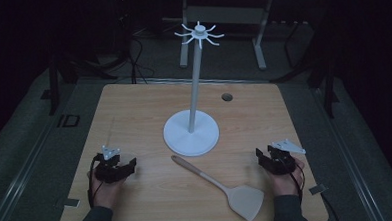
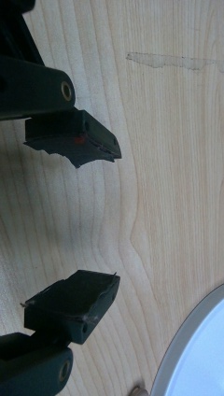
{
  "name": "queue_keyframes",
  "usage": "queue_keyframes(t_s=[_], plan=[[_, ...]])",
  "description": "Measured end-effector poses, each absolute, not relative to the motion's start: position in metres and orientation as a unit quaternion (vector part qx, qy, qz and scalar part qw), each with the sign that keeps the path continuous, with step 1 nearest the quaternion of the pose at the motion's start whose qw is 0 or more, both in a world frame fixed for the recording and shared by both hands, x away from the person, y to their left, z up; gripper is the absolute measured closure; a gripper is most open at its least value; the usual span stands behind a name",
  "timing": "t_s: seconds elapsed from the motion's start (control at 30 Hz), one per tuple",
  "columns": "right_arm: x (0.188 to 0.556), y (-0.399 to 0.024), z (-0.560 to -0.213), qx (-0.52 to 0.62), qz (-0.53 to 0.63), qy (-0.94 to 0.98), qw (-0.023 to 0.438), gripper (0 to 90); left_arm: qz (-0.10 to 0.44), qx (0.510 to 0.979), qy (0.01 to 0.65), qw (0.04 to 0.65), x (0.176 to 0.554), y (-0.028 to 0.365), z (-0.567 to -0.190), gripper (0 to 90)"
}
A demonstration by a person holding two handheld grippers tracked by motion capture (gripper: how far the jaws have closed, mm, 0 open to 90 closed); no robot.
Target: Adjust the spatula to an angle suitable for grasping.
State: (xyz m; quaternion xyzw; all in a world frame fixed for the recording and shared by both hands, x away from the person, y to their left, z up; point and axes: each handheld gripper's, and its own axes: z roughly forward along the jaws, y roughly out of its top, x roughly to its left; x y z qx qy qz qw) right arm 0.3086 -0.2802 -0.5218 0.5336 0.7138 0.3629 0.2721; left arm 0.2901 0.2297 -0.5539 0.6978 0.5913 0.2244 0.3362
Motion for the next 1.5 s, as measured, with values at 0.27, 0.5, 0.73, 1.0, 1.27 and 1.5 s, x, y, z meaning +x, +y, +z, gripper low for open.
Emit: queue_keyframes(t_s=[0.27,0.5,0.73,1.0,1.27,1.5], plan=[[0.297,-0.269,-0.508,0.489,0.355,0.742,0.291,54.8,0.225,0.698,0.591,0.337,0.29,0.23,-0.553,34.3],[0.291,-0.256,-0.488,0.463,0.354,0.761,0.286,56.4,0.225,0.697,0.592,0.336,0.29,0.23,-0.554,34.3],[0.284,-0.234,-0.471,0.424,0.341,0.797,0.262,68.1,0.225,0.697,0.593,0.336,0.289,0.229,-0.554,34.3],[0.284,-0.208,-0.466,0.372,0.319,0.841,0.23,72.3,0.225,0.695,0.593,0.337,0.289,0.23,-0.554,34.3],[0.292,-0.174,-0.465,0.318,0.298,0.879,0.194,71.0,0.226,0.696,0.593,0.338,0.289,0.23,-0.554,34.3],[0.303,-0.148,-0.47,0.29,0.275,0.902,0.165,70.5,0.225,0.694,0.593,0.339,0.289,0.231,-0.554,34.3]])
